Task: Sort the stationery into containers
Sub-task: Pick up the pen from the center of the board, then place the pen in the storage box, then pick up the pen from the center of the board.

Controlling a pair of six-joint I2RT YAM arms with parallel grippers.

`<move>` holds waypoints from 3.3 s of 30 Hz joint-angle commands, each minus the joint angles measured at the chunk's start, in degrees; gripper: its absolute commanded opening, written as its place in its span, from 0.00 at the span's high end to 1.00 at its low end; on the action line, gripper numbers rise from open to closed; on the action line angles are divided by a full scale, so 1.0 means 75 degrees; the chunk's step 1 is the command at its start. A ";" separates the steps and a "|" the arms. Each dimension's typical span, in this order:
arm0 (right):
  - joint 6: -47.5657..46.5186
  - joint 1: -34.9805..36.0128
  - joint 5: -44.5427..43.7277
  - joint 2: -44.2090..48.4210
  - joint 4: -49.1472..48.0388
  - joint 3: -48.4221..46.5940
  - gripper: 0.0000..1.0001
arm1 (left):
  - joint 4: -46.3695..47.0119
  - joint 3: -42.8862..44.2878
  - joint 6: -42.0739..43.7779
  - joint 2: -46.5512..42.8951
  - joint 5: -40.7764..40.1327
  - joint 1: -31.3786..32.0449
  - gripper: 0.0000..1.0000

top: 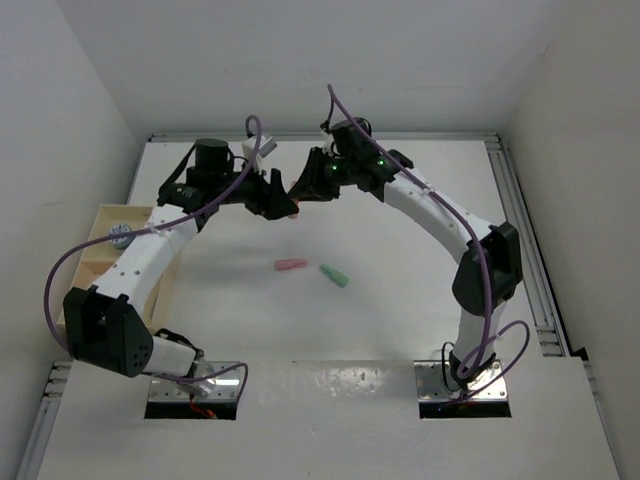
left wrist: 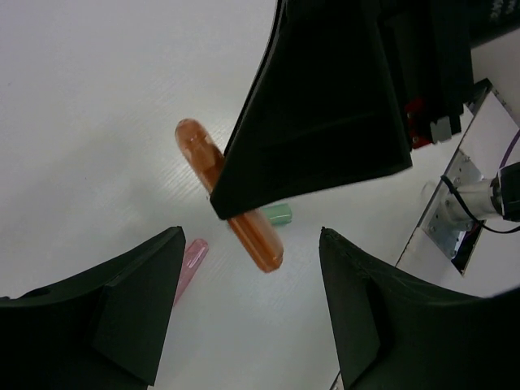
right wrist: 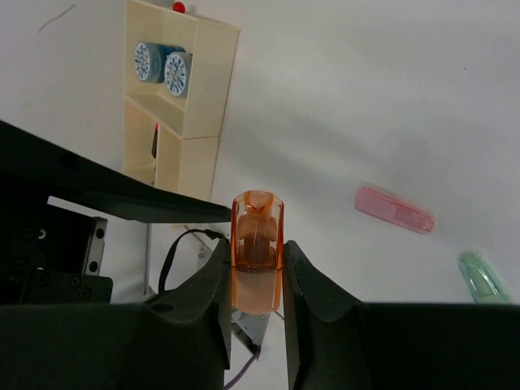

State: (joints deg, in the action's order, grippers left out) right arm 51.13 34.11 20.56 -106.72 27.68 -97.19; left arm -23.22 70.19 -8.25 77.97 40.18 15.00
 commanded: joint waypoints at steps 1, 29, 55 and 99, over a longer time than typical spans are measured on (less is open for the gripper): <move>-0.0080 0.0128 -0.0256 0.0073 -0.0292 -0.0460 1.00 | 0.0179 0.0344 -0.0084 0.0103 -0.0026 0.0167 0.27; -0.1881 -0.1406 0.0576 0.0823 0.0315 0.1485 0.43 | -0.3522 0.0789 0.3051 -0.0318 -0.1617 -0.3018 1.00; -0.5330 -0.0528 -0.0983 0.0096 0.1993 0.2540 0.52 | -0.4779 -0.2422 0.6034 -0.2219 -0.4315 -0.7848 0.99; -0.5823 0.0939 -0.2382 -0.1628 0.1851 0.1078 0.91 | -0.5972 -0.0337 0.6746 -0.1888 -0.0272 -0.7895 0.38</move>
State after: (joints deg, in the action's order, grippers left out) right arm 5.65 43.33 -1.91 -120.31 40.01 -83.92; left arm -64.12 63.72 37.41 66.43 23.16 -43.33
